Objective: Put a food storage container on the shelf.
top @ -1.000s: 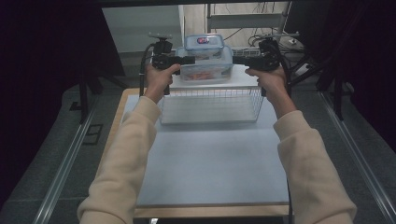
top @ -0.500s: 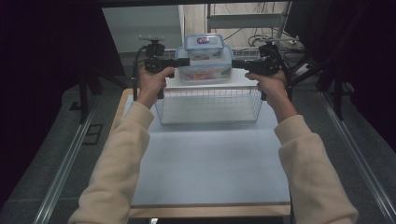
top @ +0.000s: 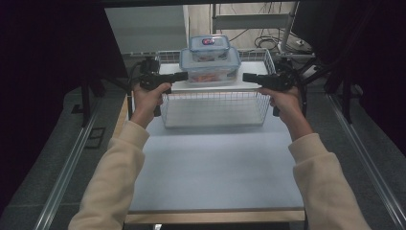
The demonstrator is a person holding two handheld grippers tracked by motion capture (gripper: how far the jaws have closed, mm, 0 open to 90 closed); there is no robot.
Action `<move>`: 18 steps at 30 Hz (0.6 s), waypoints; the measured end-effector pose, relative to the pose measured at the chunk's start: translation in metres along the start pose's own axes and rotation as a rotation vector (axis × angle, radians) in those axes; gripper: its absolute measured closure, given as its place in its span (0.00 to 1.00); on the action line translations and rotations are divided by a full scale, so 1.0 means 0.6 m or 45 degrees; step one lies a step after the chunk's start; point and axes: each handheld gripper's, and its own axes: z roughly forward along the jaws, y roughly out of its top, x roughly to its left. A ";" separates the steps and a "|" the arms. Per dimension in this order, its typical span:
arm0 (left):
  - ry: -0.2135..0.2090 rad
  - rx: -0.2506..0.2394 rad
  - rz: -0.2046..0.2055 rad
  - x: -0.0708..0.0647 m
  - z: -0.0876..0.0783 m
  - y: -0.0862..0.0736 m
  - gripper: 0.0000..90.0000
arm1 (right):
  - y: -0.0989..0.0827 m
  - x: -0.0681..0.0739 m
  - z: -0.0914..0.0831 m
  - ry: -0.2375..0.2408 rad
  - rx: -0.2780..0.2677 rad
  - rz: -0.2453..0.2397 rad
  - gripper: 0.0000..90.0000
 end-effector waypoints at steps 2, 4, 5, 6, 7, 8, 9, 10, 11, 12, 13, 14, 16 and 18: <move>-0.008 -0.002 -0.006 -0.001 -0.004 -0.010 1.00 | -0.008 -0.001 -0.005 0.006 0.001 0.004 0.99; -0.019 -0.010 -0.002 -0.001 -0.010 -0.021 1.00 | -0.017 -0.002 -0.011 0.013 -0.003 0.008 0.99; -0.023 -0.011 -0.008 -0.002 -0.012 -0.025 1.00 | -0.023 -0.002 -0.015 0.019 -0.003 0.010 0.99; -0.028 -0.012 -0.007 -0.002 -0.014 -0.031 1.00 | -0.027 -0.003 -0.017 0.021 -0.003 0.009 0.99; -0.028 -0.013 -0.007 -0.002 -0.016 -0.037 1.00 | -0.033 -0.003 -0.020 0.027 -0.006 0.012 0.99; -0.031 -0.011 -0.001 -0.003 -0.018 -0.044 1.00 | -0.038 -0.004 -0.024 0.031 -0.007 0.012 0.99; -0.030 -0.010 -0.003 -0.003 -0.021 -0.050 1.00 | -0.045 -0.004 -0.028 0.032 -0.004 0.016 0.99; -0.033 -0.013 0.002 -0.003 -0.024 -0.056 1.00 | -0.051 -0.004 -0.031 0.037 -0.006 0.013 0.99; -0.034 -0.014 0.001 -0.003 -0.027 -0.063 1.00 | -0.056 -0.003 -0.035 0.042 -0.007 0.020 0.99; -0.026 -0.014 0.009 -0.004 -0.029 -0.069 1.00 | -0.062 -0.003 -0.039 0.046 -0.012 0.016 0.99; -0.017 -0.014 0.023 -0.004 -0.032 -0.076 0.99 | -0.068 -0.003 -0.044 0.049 -0.013 0.017 0.99; -0.024 -0.020 0.019 -0.004 -0.034 -0.084 0.99 | -0.074 -0.003 -0.048 0.052 -0.014 0.019 0.99; -0.035 -0.021 0.018 -0.004 -0.038 -0.101 0.99 | -0.088 -0.002 -0.058 0.050 -0.014 0.011 0.99; -0.047 -0.016 0.019 -0.004 -0.040 -0.119 0.98 | -0.103 -0.001 -0.069 0.046 -0.008 0.002 0.99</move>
